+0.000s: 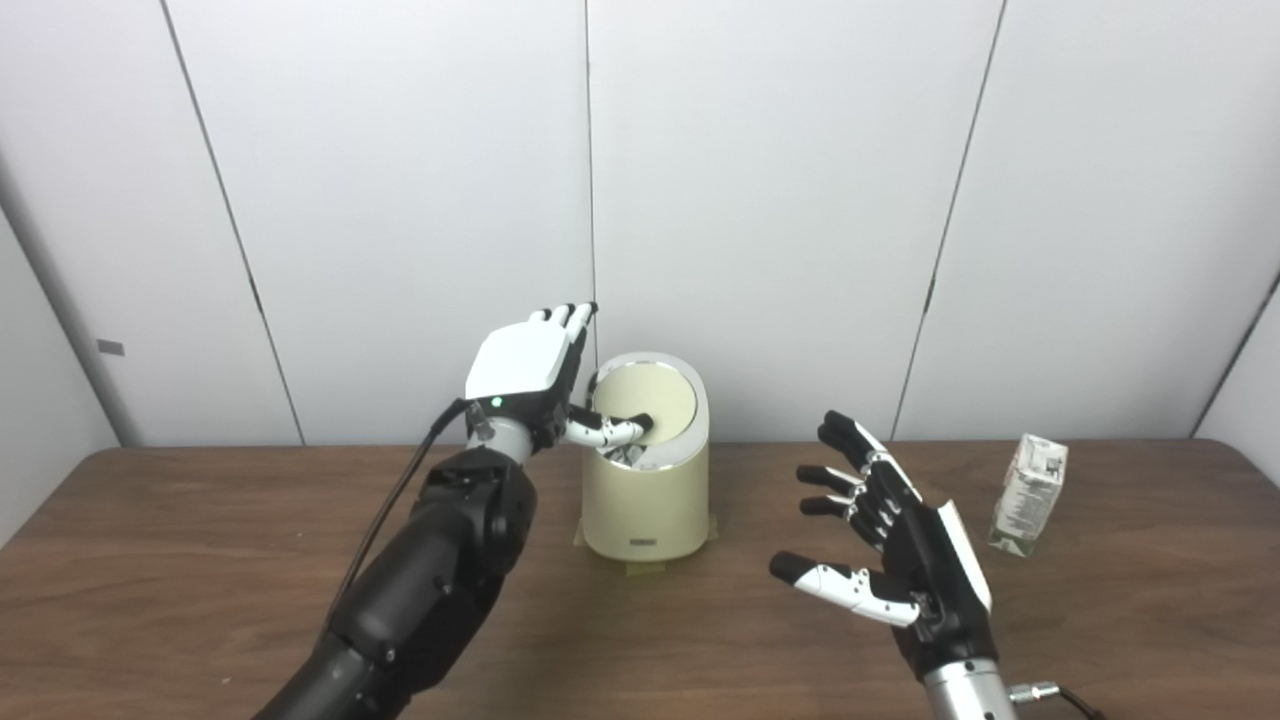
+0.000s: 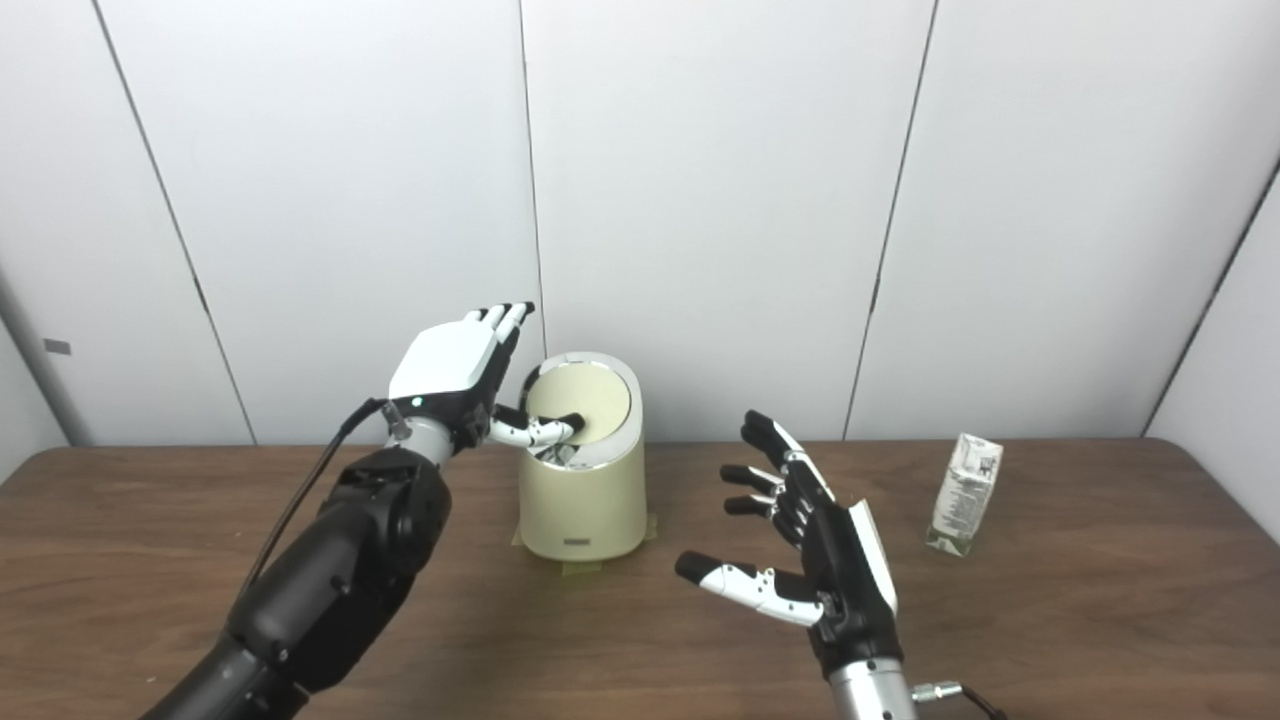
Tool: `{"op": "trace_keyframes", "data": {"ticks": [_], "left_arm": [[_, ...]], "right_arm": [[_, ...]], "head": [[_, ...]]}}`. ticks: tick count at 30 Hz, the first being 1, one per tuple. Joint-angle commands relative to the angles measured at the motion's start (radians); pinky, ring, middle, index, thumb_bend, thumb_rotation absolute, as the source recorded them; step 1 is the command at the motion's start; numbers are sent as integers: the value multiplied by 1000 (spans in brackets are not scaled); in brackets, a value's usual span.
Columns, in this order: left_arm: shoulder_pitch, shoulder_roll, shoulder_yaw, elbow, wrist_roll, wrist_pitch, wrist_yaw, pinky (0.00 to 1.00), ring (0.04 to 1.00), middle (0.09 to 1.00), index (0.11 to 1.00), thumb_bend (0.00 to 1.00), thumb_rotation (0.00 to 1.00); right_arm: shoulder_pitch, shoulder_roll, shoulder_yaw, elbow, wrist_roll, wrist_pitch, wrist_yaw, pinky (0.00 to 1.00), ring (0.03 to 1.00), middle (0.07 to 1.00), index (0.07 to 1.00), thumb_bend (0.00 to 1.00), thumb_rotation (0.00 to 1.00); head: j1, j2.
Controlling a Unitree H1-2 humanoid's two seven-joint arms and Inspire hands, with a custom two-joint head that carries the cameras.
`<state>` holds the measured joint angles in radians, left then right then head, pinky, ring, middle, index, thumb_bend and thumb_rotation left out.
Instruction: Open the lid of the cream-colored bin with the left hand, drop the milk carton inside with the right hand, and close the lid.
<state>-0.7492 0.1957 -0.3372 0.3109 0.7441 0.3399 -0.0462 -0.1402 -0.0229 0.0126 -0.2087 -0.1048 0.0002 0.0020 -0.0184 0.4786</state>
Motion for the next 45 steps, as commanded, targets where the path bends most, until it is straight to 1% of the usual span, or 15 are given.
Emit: {"op": "trace_keyframes", "data": {"ticks": [1,3,5,6,8,10,12,16,21,23,26,35,38,41,45], "left_arm": [[11,-29,83,-34,-119,-70,60,889,1000,1000,1000,1000,271],[32,-64,173,-68,-230,-112,68,853,1000,1000,1000,1000,333],[50,-88,241,-110,-326,-140,66,908,1000,1000,1000,1000,333],[64,-93,273,-137,-382,-162,57,924,1000,1000,1000,991,349],[97,-87,307,-193,-451,-191,36,881,1000,1000,1000,969,327],[151,-65,321,-252,-492,-231,19,742,923,982,984,927,310],[198,-47,330,-298,-527,-257,5,679,852,926,930,890,279],[319,-23,356,-381,-605,-290,-18,668,824,884,880,847,251],[424,-33,387,-421,-680,-323,-13,663,806,855,853,814,206],[469,-32,392,-425,-688,-354,-10,688,798,843,845,829,250],[516,-37,400,-431,-700,-394,-7,678,772,824,834,830,275],[606,-67,409,-451,-706,-472,18,605,670,743,769,797,234],[616,-66,407,-452,-699,-481,15,625,701,762,776,768,227],[616,-64,409,-451,-697,-483,17,676,748,796,793,753,234],[613,-65,419,-450,-704,-483,23,708,773,818,805,753,246]], "right_arm": [[-27,-5,0,-35,10,-8,4,661,767,898,880,779,281],[-26,-7,0,-34,11,-9,6,661,765,900,882,783,284],[-24,-9,0,-34,12,-12,6,657,763,900,883,783,292],[-23,-11,-1,-33,14,-14,6,652,764,900,884,778,290],[-20,-12,-4,-34,20,-13,5,656,770,903,888,776,289],[-20,-14,-7,-29,28,-19,6,660,772,904,888,773,281],[-20,-18,-10,-22,38,-29,8,659,771,907,889,763,270],[-20,-27,-13,-14,42,-33,7,651,772,907,888,759,269],[-20,-35,-13,-12,34,-34,0,642,768,903,886,759,276],[-19,-40,-14,-5,33,-45,0,650,766,901,886,754,276],[-18,-42,-17,-3,35,-51,-2,668,764,899,885,756,275],[-10,-43,-31,-10,56,-70,0,641,752,884,876,758,242],[-22,-77,-47,3,44,-83,3,638,741,878,887,763,241],[-63,-149,-66,37,37,-103,26,629,736,875,885,784,230],[-145,-278,-85,21,-25,-34,58,621,732,868,853,814,222]], "head": [[1,1],[3,1],[5,2],[6,3],[9,5],[10,5],[11,6],[15,10],[16,11],[14,13],[8,15],[-28,1],[-51,-4],[-80,-8],[-115,-15]]}}
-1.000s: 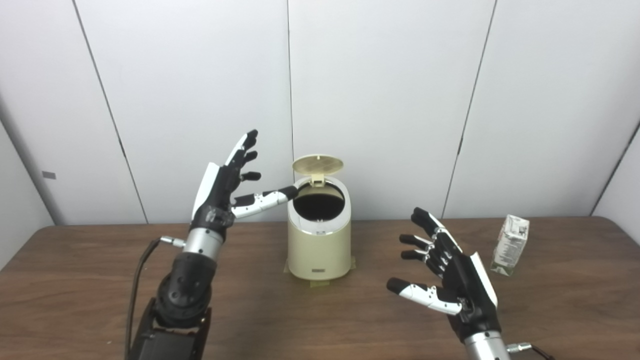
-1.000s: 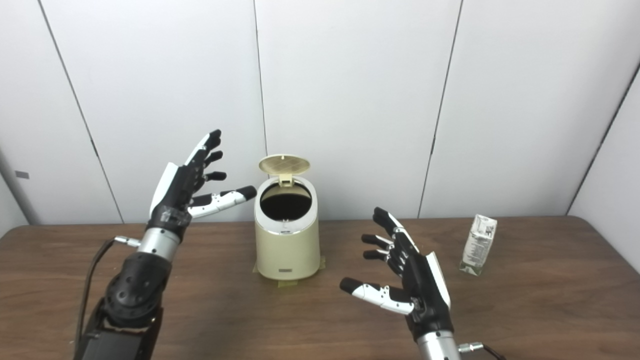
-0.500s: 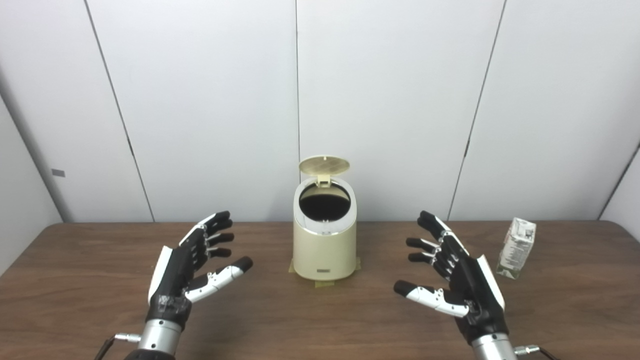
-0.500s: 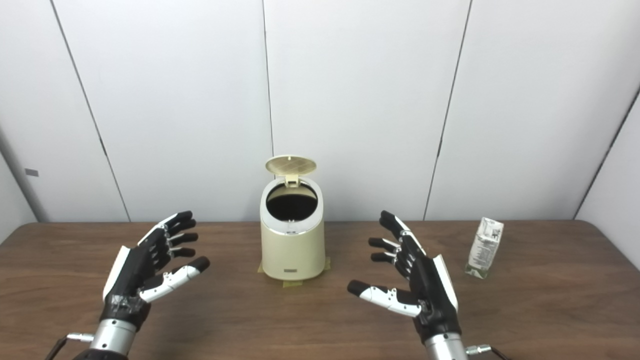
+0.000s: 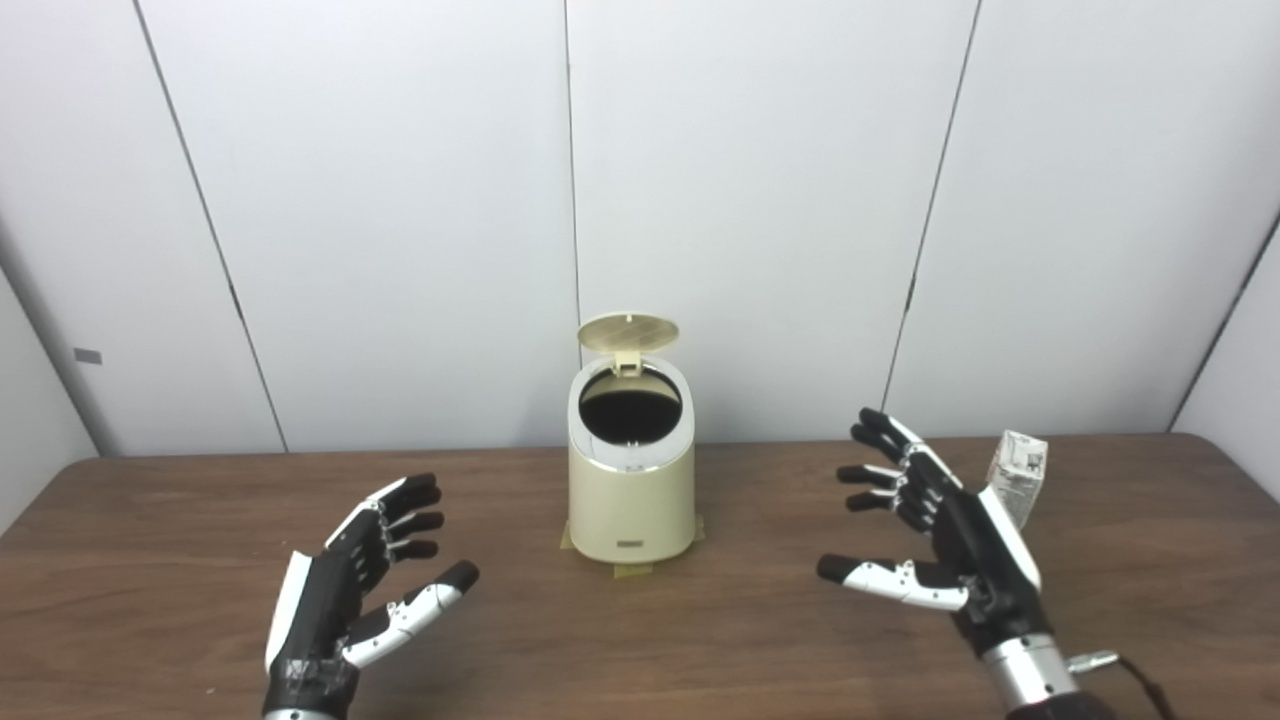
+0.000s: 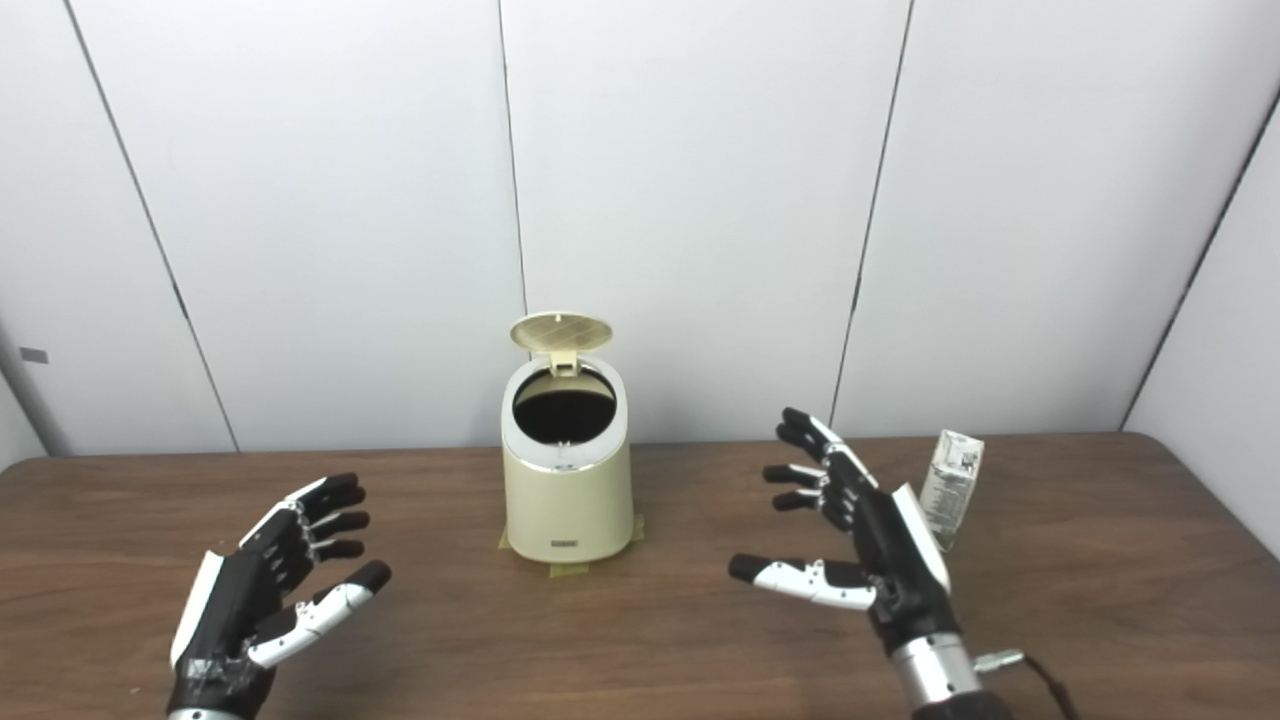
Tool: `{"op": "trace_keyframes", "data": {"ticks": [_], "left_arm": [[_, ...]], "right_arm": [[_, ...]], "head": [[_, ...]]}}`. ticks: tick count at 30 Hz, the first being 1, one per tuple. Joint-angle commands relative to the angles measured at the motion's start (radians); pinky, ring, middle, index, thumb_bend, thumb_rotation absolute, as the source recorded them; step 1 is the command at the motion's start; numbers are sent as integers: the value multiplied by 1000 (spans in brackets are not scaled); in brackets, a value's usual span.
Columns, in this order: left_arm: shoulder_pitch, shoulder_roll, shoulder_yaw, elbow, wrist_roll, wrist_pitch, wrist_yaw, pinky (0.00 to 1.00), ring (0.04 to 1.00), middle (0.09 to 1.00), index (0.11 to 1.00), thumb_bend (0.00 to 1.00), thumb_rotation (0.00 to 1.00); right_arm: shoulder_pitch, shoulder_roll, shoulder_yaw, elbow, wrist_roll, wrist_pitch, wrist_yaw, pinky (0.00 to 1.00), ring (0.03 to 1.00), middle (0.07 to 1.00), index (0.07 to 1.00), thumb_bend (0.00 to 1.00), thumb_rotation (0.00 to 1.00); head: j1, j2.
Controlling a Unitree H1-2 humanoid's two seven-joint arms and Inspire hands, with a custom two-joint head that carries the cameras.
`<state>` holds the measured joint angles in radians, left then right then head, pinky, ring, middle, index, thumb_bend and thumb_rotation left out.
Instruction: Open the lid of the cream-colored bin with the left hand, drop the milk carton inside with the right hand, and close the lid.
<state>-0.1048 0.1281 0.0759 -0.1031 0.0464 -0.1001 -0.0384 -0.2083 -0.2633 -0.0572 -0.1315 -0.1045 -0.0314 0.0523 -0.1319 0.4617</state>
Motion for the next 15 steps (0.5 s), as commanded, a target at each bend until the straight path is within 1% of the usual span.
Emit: {"op": "trace_keyframes", "data": {"ticks": [1,2,3,4,7,9,11,12,13,14,15], "left_arm": [[-32,3,7,-38,-6,-39,15,706,770,816,804,752,247],[-32,3,9,-39,-7,-36,15,704,769,815,804,750,249],[-32,4,10,-40,-7,-35,14,700,767,816,804,746,249],[-33,8,12,-35,-8,-38,13,698,766,816,804,744,249],[-39,13,18,-20,-23,-47,6,676,765,820,806,741,234],[-41,15,19,-17,-22,-47,7,681,767,820,807,738,233],[-42,16,21,-23,-19,-35,8,682,766,818,810,725,232],[-42,17,22,-25,-21,-32,8,682,767,818,814,715,224],[-43,18,22,-26,-22,-30,7,681,768,818,816,709,220],[-44,19,23,-25,-23,-30,6,679,769,818,816,702,218],[-44,20,24,-26,-22,-30,6,678,769,818,816,700,217]], "right_arm": [[-92,-67,-18,-84,-56,43,14,608,722,856,844,819,225],[-107,-99,-19,-129,-95,112,26,608,720,846,837,828,214],[-116,-118,-19,-161,-120,163,34,594,724,844,835,835,211],[-133,-152,-20,-198,-152,214,50,586,726,843,834,839,209],[-177,-218,-26,-263,-202,319,87,553,720,823,819,850,178],[-198,-242,-27,-288,-226,376,104,556,724,826,819,853,174],[-234,-272,-45,-306,-277,463,132,556,740,832,817,858,164],[-245,-277,-56,-310,-298,487,149,559,762,846,825,851,156],[-256,-273,-84,-309,-320,499,184,561,774,853,830,848,152],[-262,-265,-106,-308,-337,501,214,575,818,880,847,827,125],[-269,-262,-130,-306,-347,501,243,580,833,889,853,820,116]], "head": [[-24,-3],[-37,-6],[-41,-7],[-61,-11],[-85,-15],[-97,-16],[-109,-18],[-109,-18],[-115,-19],[-115,-19],[-115,-19]]}}
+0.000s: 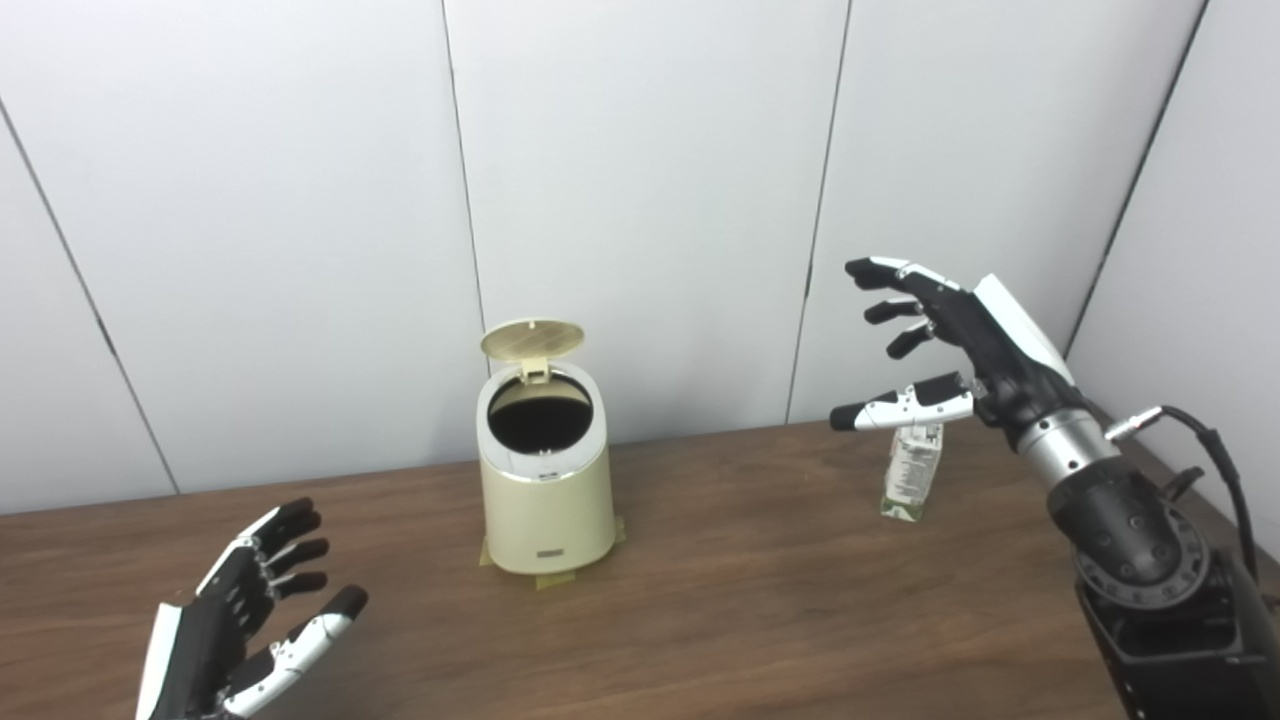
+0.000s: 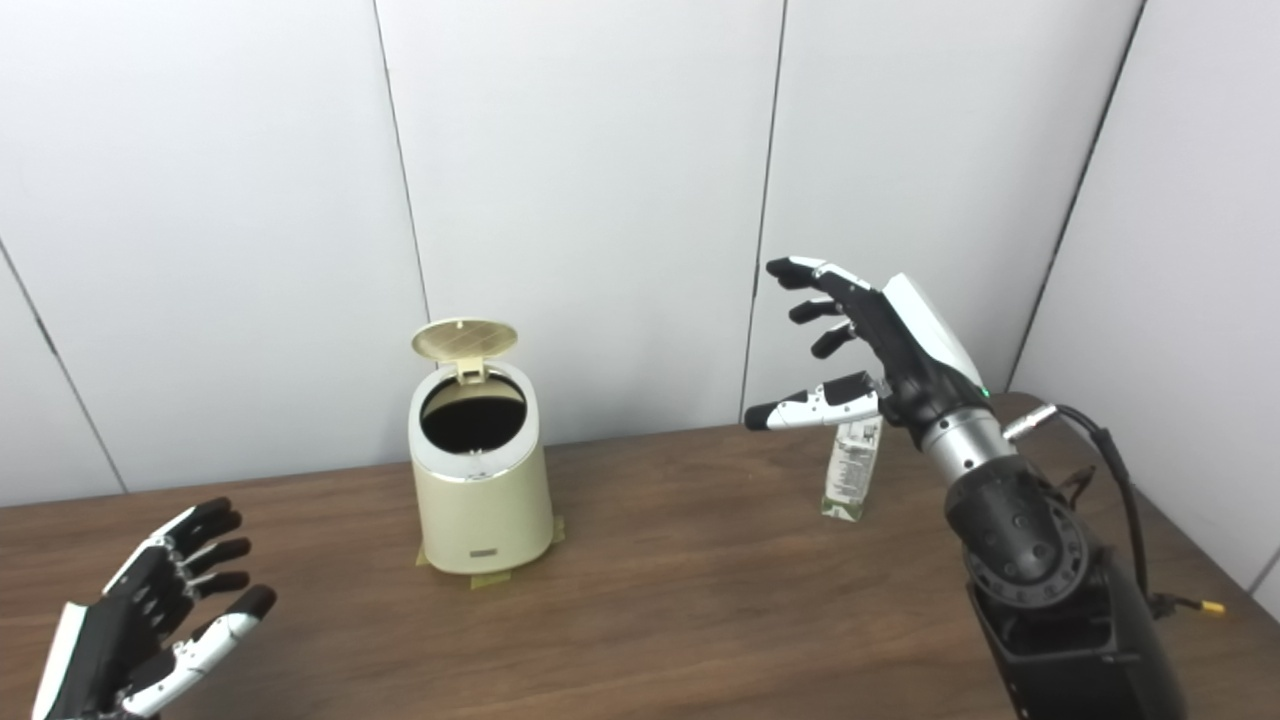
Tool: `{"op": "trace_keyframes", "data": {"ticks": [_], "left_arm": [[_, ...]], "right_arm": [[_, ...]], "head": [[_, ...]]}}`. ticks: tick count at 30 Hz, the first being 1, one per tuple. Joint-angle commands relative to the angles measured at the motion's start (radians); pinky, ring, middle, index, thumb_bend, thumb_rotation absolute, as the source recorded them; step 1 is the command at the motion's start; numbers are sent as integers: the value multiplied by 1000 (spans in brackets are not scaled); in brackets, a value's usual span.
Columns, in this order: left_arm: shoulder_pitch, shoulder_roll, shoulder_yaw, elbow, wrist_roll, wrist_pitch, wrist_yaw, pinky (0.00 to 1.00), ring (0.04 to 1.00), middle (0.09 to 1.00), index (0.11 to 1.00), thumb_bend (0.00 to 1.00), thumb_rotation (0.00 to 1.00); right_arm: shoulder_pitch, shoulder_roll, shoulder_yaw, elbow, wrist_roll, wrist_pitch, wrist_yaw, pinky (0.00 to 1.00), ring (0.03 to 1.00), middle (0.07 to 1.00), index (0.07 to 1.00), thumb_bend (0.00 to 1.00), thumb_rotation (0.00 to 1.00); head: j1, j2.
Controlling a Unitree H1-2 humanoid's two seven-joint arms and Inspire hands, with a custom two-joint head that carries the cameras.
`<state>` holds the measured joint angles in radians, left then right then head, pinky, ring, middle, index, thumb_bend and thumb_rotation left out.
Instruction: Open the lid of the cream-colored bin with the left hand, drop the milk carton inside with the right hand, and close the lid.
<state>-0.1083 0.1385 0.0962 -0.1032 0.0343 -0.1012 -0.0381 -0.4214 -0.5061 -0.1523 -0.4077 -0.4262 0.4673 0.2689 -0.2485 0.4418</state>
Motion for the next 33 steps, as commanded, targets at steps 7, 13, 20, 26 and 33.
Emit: {"op": "trace_keyframes", "data": {"ticks": [7,13,20,26,33], "left_arm": [[-52,18,6,-15,-13,-35,1,689,765,821,821,658,169],[-55,18,11,-12,-27,-31,-2,661,758,812,808,666,156],[-47,31,10,-31,-17,-11,-4,694,769,812,802,654,165],[-43,35,8,-43,-9,-5,0,671,761,810,787,673,206],[-39,44,1,-58,9,19,-4,695,778,819,792,661,209]], "right_arm": [[-90,-35,-165,81,-32,2,192,765,929,963,930,822,149],[-67,-70,-178,268,94,-70,116,803,941,971,932,812,131],[-51,-71,-145,477,229,-160,72,841,948,994,983,774,87],[-49,-91,-94,582,275,-224,57,861,978,1000,1000,862,185],[-57,-95,-44,695,257,-324,-13,992,999,978,1000,955,318]], "head": [[-15,8],[-13,10],[-10,16],[-14,19],[-15,22]]}}
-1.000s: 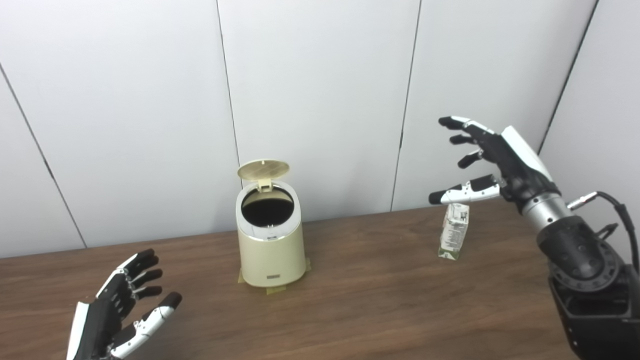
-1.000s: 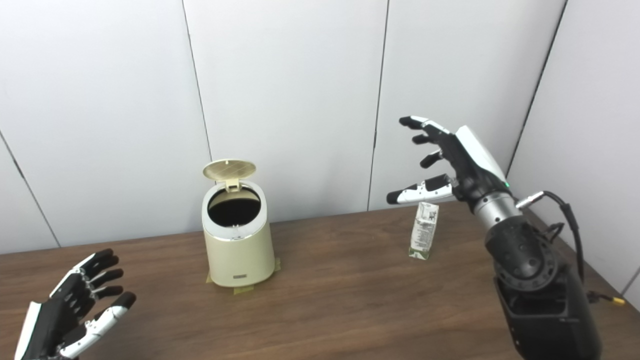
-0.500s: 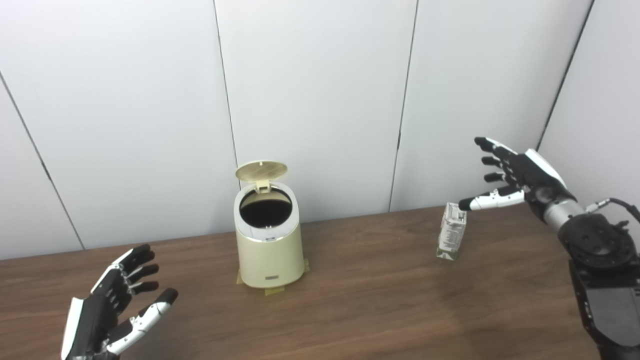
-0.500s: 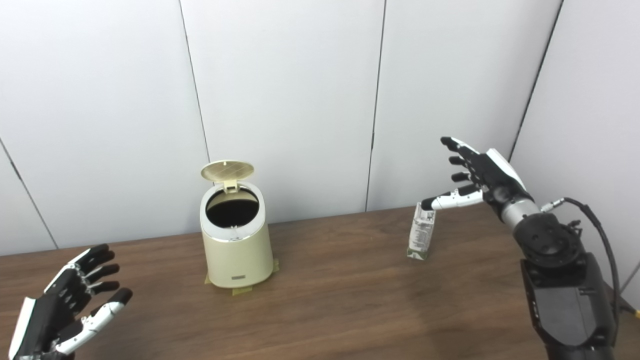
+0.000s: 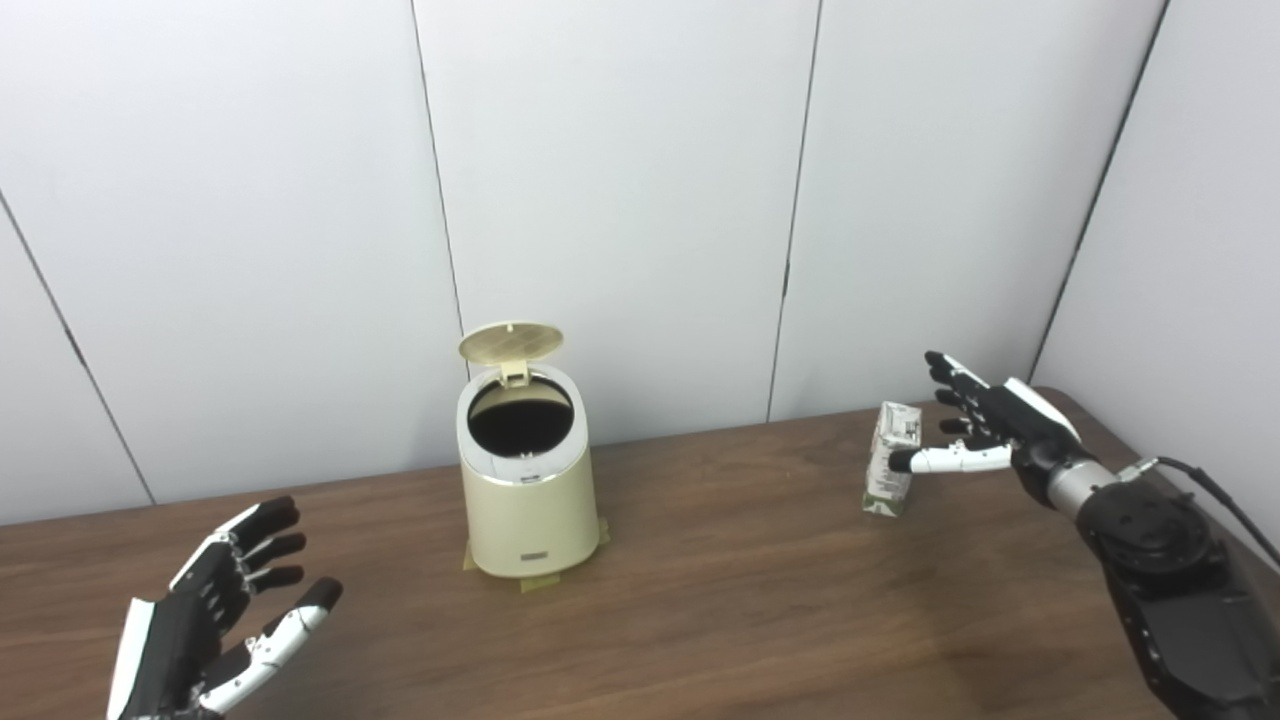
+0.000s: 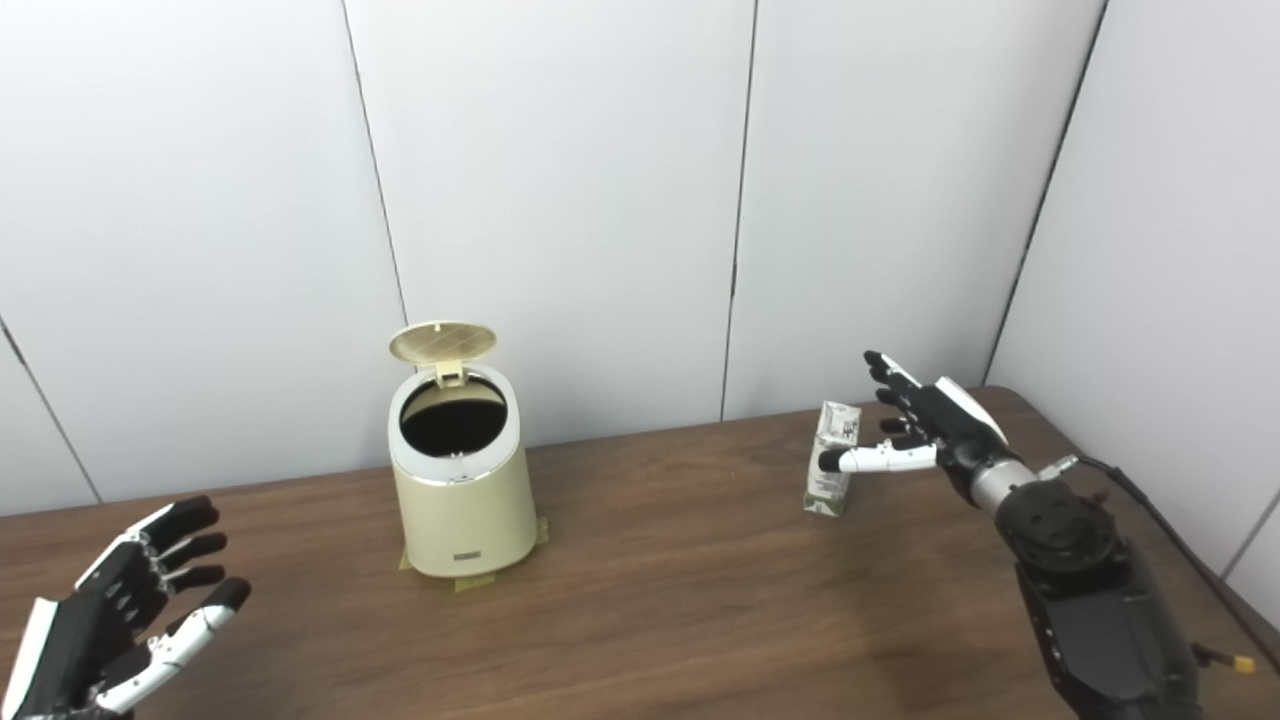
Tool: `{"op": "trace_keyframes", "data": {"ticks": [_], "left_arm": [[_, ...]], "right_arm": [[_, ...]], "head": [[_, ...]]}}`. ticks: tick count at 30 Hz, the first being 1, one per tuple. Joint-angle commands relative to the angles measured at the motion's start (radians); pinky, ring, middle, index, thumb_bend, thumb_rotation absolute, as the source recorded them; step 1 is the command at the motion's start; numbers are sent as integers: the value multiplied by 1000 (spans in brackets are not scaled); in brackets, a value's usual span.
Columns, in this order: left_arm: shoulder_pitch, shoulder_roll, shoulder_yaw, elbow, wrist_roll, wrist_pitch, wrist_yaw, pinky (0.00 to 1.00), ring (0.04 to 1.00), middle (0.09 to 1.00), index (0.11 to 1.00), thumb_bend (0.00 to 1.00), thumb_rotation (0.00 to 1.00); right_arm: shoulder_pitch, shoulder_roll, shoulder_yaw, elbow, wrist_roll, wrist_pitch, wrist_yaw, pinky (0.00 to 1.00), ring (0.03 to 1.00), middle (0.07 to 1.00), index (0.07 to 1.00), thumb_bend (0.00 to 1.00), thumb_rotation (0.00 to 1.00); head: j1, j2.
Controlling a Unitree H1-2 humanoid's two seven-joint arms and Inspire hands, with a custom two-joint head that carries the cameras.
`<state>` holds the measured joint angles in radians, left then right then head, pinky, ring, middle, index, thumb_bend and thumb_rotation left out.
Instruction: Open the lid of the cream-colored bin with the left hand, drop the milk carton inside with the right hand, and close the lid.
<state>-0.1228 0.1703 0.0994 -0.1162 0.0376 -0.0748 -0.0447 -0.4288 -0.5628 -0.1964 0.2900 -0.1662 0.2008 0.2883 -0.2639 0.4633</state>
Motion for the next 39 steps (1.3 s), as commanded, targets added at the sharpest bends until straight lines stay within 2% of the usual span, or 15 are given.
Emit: {"op": "trace_keyframes", "data": {"ticks": [1,5,8,11,15,22,28,32,35,36,38,39], "left_arm": [[-25,12,-3,-46,7,-7,2,696,778,819,792,662,212],[-24,13,-6,-47,6,-1,-2,687,769,819,795,658,216],[-24,13,-6,-36,-1,-10,-5,691,776,823,798,654,202],[-23,21,-11,-32,4,-13,-13,701,780,825,801,628,189],[-22,22,-14,-30,0,-16,-16,666,769,821,794,617,165],[-22,28,-20,-21,12,-26,-15,672,765,813,783,626,185],[-23,27,-24,-17,5,-29,-15,668,762,814,787,633,174],[-22,27,-25,-20,12,-25,-11,667,758,809,780,643,191],[-21,28,-27,-23,16,-22,-11,669,763,811,779,641,200],[-21,29,-27,-25,16,-19,-13,668,765,812,779,638,201],[-20,31,-28,-27,16,-15,-13,672,767,812,779,639,207],[-21,32,-28,-26,15,-17,-13,676,763,809,778,643,210]], "right_arm": [[-52,-38,5,13,-3,-74,-43,996,1000,976,1000,953,319],[-57,-13,10,62,7,-134,-102,942,973,963,997,883,238],[-64,7,19,84,4,-132,-141,913,939,943,973,863,204],[-66,22,30,85,-4,-117,-170,837,883,906,946,820,154],[-74,34,39,133,5,-183,-206,739,809,856,904,796,93],[-86,46,37,174,26,-200,-219,757,824,867,894,788,87],[-88,54,44,156,38,-156,-221,775,853,898,909,771,99],[-89,56,56,160,22,-181,-240,743,824,877,896,773,96],[-99,71,44,207,33,-226,-277,683,762,822,835,780,77],[-104,75,41,228,31,-241,-297,602,680,722,768,775,87],[-108,86,39,242,15,-246,-343,508,580,622,675,766,88],[-109,90,43,243,3,-245,-366,467,538,583,585,646,110]], "head": [[1,1],[1,0],[2,-1],[1,2],[0,3],[-1,3],[1,7],[4,11],[3,14],[3,14],[2,16],[2,19]]}}
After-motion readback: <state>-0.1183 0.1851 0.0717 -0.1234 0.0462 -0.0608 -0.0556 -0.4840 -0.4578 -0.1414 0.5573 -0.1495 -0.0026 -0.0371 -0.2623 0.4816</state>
